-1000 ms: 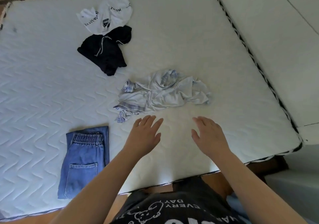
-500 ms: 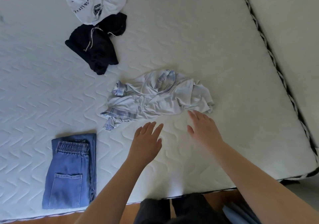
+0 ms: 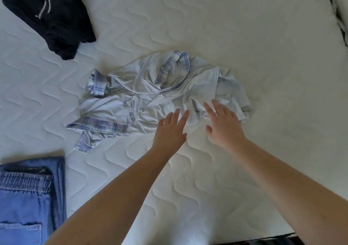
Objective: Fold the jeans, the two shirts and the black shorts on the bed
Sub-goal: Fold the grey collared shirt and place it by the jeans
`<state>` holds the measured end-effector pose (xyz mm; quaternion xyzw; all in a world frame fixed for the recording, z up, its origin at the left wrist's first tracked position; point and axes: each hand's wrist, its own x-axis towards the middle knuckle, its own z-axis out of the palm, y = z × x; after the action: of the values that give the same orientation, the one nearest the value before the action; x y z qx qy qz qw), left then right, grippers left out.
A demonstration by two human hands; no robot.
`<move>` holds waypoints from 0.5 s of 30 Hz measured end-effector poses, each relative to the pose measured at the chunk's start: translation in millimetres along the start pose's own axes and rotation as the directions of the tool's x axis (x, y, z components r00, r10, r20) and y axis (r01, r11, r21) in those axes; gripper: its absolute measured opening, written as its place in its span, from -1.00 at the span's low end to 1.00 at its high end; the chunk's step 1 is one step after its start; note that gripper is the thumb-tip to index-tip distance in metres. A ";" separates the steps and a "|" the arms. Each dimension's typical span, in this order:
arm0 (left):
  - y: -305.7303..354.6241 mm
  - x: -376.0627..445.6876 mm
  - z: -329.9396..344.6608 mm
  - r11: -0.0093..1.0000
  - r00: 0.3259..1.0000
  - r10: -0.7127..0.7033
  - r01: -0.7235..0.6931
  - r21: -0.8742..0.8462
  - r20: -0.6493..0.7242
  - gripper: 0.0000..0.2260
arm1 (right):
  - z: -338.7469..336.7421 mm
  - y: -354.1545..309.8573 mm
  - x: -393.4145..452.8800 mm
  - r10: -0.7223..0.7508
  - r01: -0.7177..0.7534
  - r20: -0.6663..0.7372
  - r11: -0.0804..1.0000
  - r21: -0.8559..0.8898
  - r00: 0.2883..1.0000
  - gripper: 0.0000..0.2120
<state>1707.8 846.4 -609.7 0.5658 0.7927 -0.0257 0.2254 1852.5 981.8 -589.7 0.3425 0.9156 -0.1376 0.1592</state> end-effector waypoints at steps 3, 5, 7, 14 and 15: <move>-5.1 13.5 28.5 1.000 1.000 0.000 0.000 0.010 -0.012 -0.20 | 25.2 10.4 17.2 0.047 -0.049 -0.072 0.998 -0.028 0.996 -0.17; -11.2 24.0 43.7 0.998 0.997 -0.015 0.020 0.061 -0.076 -0.26 | 34.3 17.4 32.2 0.116 -0.119 -0.081 0.993 -0.024 0.990 -0.17; -15.1 34.5 50.6 0.995 0.986 -0.014 0.029 0.093 -0.163 -0.40 | 42.6 24.1 46.9 0.168 -0.168 0.015 0.985 -0.034 0.986 -0.23; -9.3 58.2 40.0 0.998 0.968 -0.062 0.061 -0.013 -0.245 -0.76 | 51.8 29.6 58.4 0.105 -0.105 -0.210 0.994 0.008 0.972 -0.64; -7.5 57.4 37.1 0.996 0.970 -0.079 0.070 -0.048 -0.231 -0.78 | 50.8 28.8 58.4 0.072 -0.067 -0.237 0.997 0.031 0.969 -0.72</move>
<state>1698.4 883.6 -666.8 0.5301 0.8347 0.0478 0.1411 1840.1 1018.5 -662.7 0.3902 0.9140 -0.1003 0.0489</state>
